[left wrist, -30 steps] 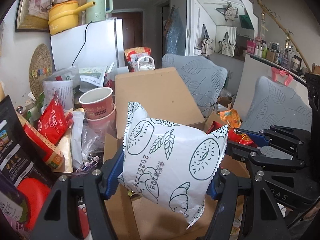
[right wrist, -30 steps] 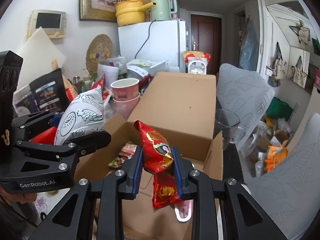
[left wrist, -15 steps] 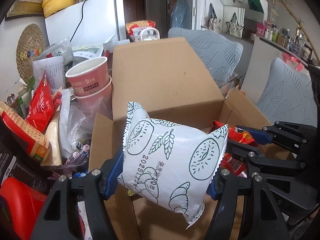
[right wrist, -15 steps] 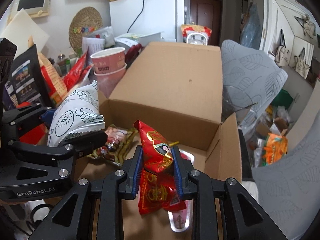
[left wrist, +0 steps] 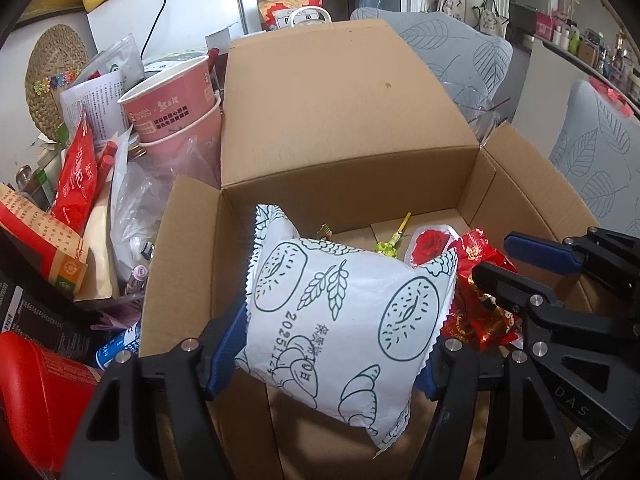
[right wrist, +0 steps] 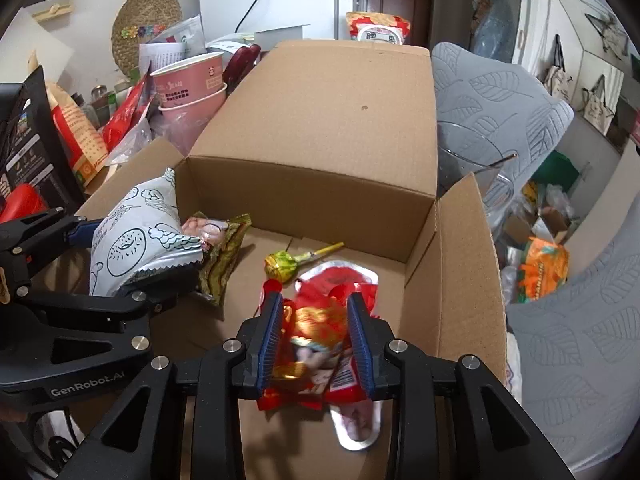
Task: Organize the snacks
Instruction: 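Open both grippers to drop the bread bag and red chip bag into the box, then withdraw both tools from the box back toward the table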
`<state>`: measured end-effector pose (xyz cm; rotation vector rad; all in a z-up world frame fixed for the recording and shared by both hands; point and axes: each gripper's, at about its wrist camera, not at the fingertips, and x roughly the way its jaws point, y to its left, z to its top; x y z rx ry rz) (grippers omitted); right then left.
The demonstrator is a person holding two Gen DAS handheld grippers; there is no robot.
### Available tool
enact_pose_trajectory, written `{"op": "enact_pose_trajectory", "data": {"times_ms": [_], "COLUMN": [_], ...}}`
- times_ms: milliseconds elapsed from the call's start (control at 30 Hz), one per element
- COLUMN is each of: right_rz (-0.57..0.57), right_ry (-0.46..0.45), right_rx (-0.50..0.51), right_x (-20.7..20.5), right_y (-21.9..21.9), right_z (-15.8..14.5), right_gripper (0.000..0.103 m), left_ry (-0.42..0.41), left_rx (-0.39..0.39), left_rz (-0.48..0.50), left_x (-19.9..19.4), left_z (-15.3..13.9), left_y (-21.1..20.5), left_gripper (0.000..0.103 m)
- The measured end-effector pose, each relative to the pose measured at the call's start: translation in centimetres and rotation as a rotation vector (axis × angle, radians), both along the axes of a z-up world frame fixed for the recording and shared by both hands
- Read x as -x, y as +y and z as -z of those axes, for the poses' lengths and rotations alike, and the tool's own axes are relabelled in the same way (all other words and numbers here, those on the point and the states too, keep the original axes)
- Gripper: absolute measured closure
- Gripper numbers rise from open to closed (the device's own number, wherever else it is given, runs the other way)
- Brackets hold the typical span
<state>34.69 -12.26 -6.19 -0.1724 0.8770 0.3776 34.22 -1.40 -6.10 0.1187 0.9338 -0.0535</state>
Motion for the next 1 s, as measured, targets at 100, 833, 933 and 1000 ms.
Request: {"op": "enact_pose_trajectory", "data": {"times_ms": [100, 833, 933, 1000], "right_rz": [0.0, 0.041, 0.043, 0.045], "right_ry": [-0.007, -0.163, -0.193, -0.219], "right_rx": [0.012, -0.001, -0.012, -0.019], "right_x": [0.4, 5.6, 6.9, 8.1], "right_y": [0.1, -1.4, -1.6, -1.7], "right_z": [-0.2, -8.6, -10.1, -11.2], "right_gripper": [0.067, 0.064, 0.064, 0.063], "left_ry": [0.004, -0.209, -0.246, -0.267], "left_rx": [-0.019, -0.015, -0.009, -0.004], "left_rz": [-0.006, -0.031, -0.026, -0.019], "left_x": [0.1, 5.9, 7.3, 8.3], "left_z": [-0.1, -9.7, -11.4, -12.3], "left_y": [-0.3, 0.5, 0.4, 0.3], "left_gripper": [0.032, 0.023, 0.023, 0.023]}}
